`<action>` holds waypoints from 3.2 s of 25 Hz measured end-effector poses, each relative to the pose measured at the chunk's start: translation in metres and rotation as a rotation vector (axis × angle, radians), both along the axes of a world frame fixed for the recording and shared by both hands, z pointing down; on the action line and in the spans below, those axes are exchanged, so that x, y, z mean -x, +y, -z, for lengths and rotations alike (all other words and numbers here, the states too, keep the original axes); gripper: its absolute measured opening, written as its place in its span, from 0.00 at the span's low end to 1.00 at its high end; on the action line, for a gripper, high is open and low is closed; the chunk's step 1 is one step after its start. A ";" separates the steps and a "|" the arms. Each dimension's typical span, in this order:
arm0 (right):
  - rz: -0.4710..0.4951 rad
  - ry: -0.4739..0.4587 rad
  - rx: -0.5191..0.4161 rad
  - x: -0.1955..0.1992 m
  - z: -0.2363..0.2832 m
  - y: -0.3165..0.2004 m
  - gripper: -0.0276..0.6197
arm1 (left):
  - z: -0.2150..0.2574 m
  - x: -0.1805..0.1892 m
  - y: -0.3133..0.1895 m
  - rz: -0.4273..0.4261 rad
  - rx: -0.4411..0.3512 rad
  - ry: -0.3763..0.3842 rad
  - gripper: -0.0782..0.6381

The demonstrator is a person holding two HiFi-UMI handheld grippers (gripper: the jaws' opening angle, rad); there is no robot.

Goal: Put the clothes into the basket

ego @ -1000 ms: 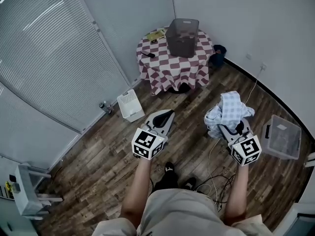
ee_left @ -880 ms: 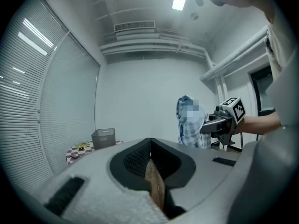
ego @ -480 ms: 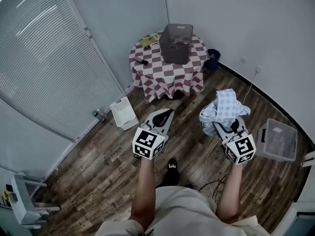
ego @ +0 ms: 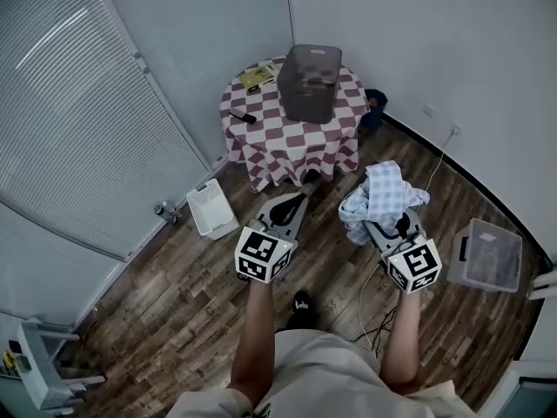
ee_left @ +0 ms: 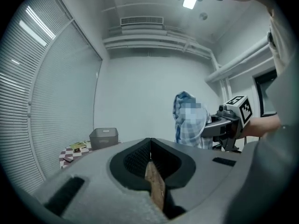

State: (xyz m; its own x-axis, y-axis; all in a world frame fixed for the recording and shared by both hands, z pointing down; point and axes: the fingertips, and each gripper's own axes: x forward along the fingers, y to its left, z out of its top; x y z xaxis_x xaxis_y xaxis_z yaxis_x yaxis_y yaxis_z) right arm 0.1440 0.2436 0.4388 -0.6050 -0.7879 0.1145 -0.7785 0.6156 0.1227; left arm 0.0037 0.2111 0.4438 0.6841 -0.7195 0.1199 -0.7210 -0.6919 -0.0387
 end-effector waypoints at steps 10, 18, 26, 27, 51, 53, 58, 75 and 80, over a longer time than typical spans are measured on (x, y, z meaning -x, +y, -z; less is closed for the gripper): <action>-0.063 -0.008 0.037 0.015 -0.011 -0.056 0.36 | -0.001 0.027 -0.056 -0.019 0.016 0.025 0.13; -0.142 -0.005 0.023 0.016 -0.012 -0.079 0.36 | -0.010 0.043 -0.085 -0.044 0.031 0.036 0.13; -0.151 0.006 0.036 0.020 -0.022 -0.106 0.36 | -0.016 0.047 -0.112 -0.056 0.036 0.034 0.13; -0.146 0.010 0.034 0.022 -0.021 -0.111 0.36 | -0.016 0.047 -0.116 -0.055 0.037 0.036 0.13; -0.077 0.024 0.000 0.021 0.014 -0.299 0.36 | 0.006 0.032 -0.289 -0.002 0.031 0.050 0.13; -0.062 0.024 -0.006 0.020 0.020 -0.318 0.36 | 0.008 0.030 -0.306 0.009 0.032 0.052 0.13; -0.011 0.030 -0.024 0.018 0.030 -0.365 0.36 | 0.010 0.023 -0.345 0.038 0.031 0.034 0.13; 0.135 0.023 -0.041 0.032 0.044 -0.487 0.36 | 0.015 0.020 -0.453 0.147 0.012 0.008 0.13; 0.157 0.013 -0.072 0.054 0.057 -0.512 0.36 | 0.016 0.030 -0.482 0.134 0.006 0.028 0.13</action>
State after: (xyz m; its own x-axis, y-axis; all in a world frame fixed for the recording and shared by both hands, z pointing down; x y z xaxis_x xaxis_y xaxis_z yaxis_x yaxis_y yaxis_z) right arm 0.0901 -0.2680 0.3818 -0.7200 -0.6905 0.0695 -0.6718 0.7185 0.1800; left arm -0.0259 -0.2713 0.4273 0.5847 -0.8042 0.1071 -0.8079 -0.5892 -0.0135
